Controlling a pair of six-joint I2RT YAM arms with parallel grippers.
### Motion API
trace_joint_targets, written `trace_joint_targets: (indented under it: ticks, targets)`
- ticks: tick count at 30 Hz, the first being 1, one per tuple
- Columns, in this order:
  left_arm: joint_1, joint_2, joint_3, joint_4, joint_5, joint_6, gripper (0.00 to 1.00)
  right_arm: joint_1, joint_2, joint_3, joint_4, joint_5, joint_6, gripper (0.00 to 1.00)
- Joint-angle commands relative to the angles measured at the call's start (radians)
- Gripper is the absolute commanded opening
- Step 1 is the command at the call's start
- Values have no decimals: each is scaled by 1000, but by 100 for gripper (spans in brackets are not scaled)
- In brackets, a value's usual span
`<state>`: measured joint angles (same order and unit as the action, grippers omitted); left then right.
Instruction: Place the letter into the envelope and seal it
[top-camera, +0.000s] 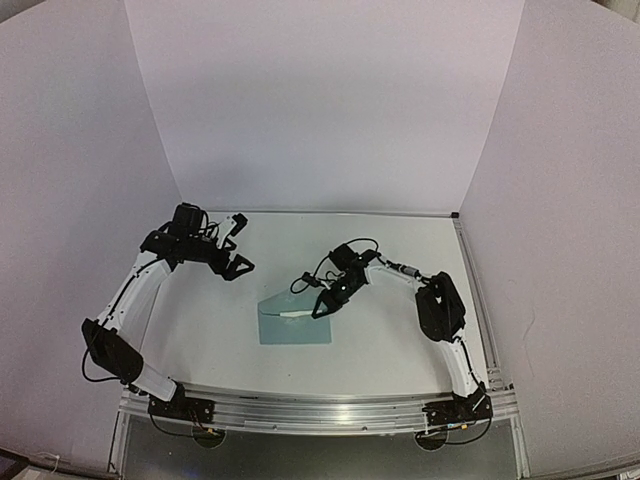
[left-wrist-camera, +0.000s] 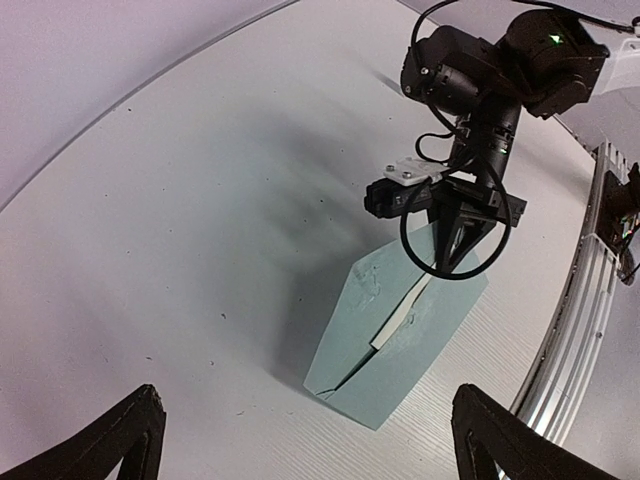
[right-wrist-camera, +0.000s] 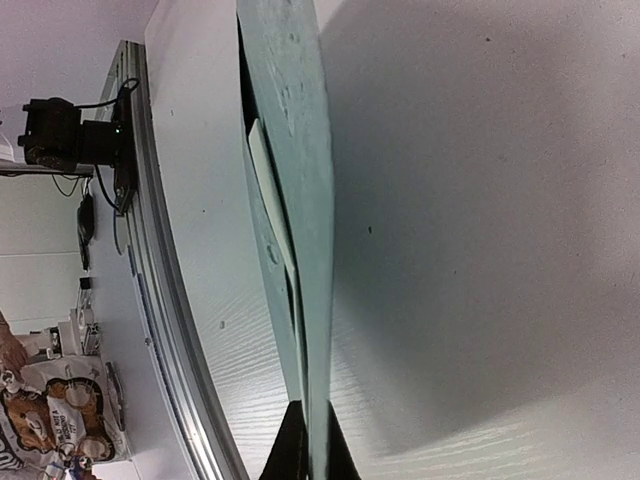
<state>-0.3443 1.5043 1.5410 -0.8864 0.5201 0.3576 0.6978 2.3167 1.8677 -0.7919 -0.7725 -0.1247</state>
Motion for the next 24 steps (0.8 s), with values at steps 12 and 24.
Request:
trace_joint_targets:
  ticks: [12,24]
  targets:
    - [-1,-19,10,46,22,-10,100,-35,73,88,-56,48,-11,5]
    - [-1,-24,6,42,25,-12,100,-38,104,91,-55,129,35,17]
